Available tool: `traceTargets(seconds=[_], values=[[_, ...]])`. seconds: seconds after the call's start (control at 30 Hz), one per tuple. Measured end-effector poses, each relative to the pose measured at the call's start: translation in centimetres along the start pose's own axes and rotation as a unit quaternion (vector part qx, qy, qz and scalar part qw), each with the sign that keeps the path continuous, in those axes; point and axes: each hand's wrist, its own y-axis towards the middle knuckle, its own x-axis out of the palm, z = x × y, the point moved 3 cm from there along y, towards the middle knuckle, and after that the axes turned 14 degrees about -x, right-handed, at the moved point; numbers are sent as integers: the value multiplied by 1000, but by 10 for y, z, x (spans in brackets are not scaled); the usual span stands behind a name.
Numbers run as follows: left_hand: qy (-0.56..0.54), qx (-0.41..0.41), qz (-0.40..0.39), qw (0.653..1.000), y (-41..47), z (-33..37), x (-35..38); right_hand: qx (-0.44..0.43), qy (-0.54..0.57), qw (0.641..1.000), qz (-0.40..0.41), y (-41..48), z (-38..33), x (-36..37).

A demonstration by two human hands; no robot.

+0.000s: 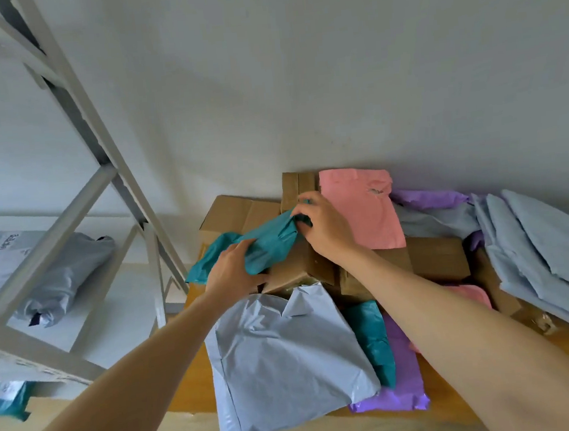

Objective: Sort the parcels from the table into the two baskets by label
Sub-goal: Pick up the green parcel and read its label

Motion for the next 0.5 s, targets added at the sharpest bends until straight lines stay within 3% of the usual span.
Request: traceTargets(seconds=[0.23, 0.5], values=[[-39, 21, 69, 997, 17, -9, -46, 47, 44, 996, 57, 27, -35, -8], [-68, 48, 66, 994, 28, -6, -79, 84, 62, 990, 99, 34, -45, -13]])
